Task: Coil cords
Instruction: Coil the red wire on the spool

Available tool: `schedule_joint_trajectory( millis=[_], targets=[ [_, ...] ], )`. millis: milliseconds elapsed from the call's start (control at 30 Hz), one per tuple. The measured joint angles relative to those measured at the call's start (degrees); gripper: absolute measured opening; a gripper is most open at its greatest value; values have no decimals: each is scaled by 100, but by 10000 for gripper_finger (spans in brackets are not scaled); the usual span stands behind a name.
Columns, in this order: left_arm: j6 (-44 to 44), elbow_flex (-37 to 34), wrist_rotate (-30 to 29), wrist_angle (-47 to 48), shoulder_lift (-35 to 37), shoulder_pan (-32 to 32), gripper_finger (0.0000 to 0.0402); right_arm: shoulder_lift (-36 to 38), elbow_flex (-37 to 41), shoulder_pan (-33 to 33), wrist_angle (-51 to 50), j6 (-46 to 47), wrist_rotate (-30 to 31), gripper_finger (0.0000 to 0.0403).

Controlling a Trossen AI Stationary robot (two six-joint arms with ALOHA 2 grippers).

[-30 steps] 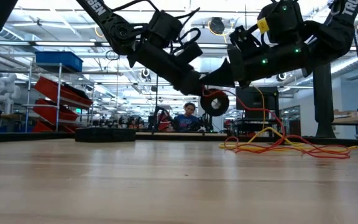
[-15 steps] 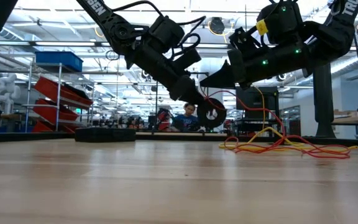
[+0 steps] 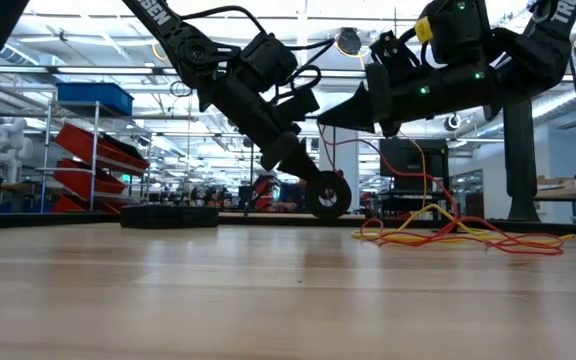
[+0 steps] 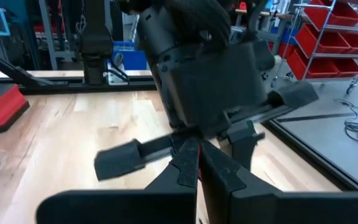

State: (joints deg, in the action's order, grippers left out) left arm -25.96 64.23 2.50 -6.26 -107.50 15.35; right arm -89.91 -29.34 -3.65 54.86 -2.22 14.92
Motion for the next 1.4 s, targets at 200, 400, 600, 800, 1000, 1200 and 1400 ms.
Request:
schedule_joint_trajectory(
  millis=[200, 400, 600, 800, 1000, 1200, 1400],
  targets=[
    [92, 4, 2, -118, -105, -33, 0, -3, -268, 83, -332, -167, 24, 0],
    [823, 4, -41, -785, -138, -50, 0, -2, -424, 108, -598, -264, 15, 0],
    [1353, -7, 112, -1283, -153, 29, 0, 15, -422, 224, -655, -353, 107, 0],
    [1553, -17, 202, -1388, -161, 59, 0, 26, -361, 389, -699, -490, 283, 0],
    [1608, -17, 247, -1489, -162, 59, 0, 26, -187, 521, -722, -467, 425, 0],
    [1762, 11, 199, -1656, -116, 114, 0, 59, 21, 709, -927, -426, 363, 0],
    [2015, 4, 500, -1786, -116, 247, 0, 67, 102, 788, -1123, -305, 621, 0]
  ],
)
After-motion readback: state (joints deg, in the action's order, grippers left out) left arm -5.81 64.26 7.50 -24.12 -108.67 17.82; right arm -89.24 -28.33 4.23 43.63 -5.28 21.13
